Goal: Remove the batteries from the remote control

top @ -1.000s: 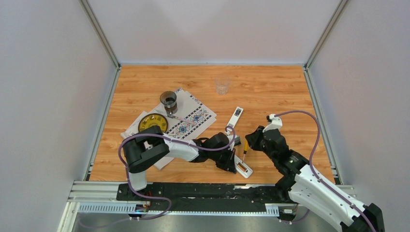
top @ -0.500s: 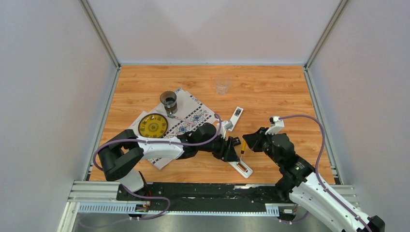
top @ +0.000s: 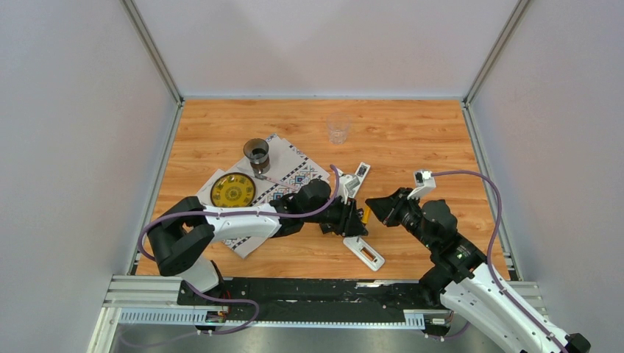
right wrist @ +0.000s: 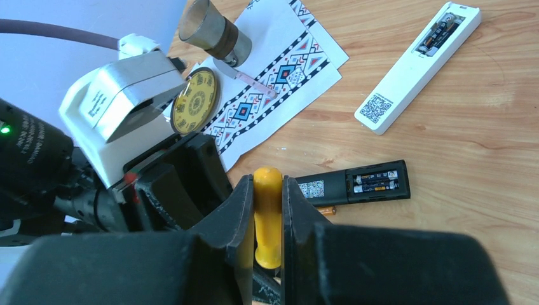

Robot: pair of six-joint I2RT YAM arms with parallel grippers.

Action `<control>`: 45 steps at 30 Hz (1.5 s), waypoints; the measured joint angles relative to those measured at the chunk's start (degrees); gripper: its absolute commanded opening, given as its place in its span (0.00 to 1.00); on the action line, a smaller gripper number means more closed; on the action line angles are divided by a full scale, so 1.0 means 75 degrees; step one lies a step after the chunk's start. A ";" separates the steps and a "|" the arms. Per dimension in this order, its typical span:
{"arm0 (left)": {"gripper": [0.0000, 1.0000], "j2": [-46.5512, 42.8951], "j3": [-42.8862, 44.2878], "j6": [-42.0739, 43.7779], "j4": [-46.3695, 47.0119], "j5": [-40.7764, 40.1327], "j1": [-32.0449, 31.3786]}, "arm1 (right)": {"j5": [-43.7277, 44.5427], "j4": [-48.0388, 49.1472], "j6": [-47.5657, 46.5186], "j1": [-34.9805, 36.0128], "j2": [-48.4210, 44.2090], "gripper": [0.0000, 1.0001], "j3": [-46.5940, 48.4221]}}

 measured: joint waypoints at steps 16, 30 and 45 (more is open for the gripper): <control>0.00 -0.1673 0.0111 0.2087 -0.3022 -0.2113 -0.0020 | -0.0632 0.0052 0.0085 -0.0006 0.0458 1.00 0.0819; 0.00 -0.3459 0.0105 0.3724 -0.4010 -0.2707 -0.0020 | -0.3244 0.1393 -0.0201 -0.0006 0.2194 0.63 0.1250; 0.00 -0.3518 0.0105 0.4167 -0.4476 -0.2445 -0.0020 | -0.4007 0.1874 -0.0236 -0.0006 0.2911 0.47 0.1545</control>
